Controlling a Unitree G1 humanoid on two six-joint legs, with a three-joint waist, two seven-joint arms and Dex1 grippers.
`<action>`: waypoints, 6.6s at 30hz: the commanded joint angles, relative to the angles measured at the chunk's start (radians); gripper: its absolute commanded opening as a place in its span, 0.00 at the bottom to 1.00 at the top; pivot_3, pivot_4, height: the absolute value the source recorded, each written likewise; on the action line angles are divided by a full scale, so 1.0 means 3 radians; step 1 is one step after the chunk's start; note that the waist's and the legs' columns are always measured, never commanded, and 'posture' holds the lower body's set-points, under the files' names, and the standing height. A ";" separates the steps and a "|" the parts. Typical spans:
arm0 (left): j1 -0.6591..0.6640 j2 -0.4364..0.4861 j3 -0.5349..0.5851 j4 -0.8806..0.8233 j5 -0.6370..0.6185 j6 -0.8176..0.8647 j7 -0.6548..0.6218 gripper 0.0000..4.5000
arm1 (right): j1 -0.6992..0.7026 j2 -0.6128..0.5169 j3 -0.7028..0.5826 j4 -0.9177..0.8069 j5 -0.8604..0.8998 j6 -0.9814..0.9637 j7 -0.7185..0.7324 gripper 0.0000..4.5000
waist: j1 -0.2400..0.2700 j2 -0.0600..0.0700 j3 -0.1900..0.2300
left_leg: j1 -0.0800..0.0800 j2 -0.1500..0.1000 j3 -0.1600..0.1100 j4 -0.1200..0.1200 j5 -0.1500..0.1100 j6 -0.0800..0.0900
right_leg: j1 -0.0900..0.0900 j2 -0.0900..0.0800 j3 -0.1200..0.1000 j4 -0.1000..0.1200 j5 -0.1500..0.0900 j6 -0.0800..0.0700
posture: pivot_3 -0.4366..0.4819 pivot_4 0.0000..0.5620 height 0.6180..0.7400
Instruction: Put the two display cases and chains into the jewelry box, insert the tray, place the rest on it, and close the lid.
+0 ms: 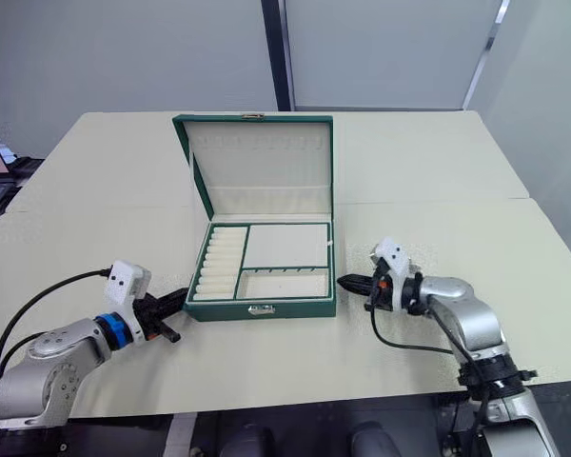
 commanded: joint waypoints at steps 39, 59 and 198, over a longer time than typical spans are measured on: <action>0.0619 0.0750 0.1456 0.0415 -0.0153 -0.0380 -0.0262 1.00 | 0.0386 -0.1239 -0.1533 0.1255 0.0360 -0.1077 0.0257 1.00 | -0.0020 -0.0005 0.0004 | 0.0003 0.0000 0.0001 -0.0001 0.0000 0.0001 | 0.0004 -0.0002 0.0000 -0.0002 0.0000 0.0000 | 0.48 0.27 1.00; -0.1069 0.0473 -0.0476 -0.0984 -0.0853 0.0459 -0.0426 1.00 | 0.1039 -0.0525 -0.1123 -0.0527 0.0243 -0.0409 -0.1000 1.00 | 0.0070 -0.0004 0.0002 | 0.0001 -0.0003 -0.0007 0.0007 0.0000 0.0000 | 0.0008 0.0000 -0.0001 0.0003 0.0000 0.0000 | 0.48 0.27 1.00; 0.1617 -0.0751 0.0082 -0.2510 -0.0502 -0.0529 0.0874 1.00 | -0.0783 0.0272 0.0509 0.0209 0.0317 -0.0541 0.0354 0.02 | 0.0050 -0.0015 -0.0021 | 0.0002 -0.0001 -0.0008 0.0005 -0.0001 0.0002 | 0.0005 0.0001 0.0003 0.0001 0.0000 -0.0001 | 0.48 0.27 1.00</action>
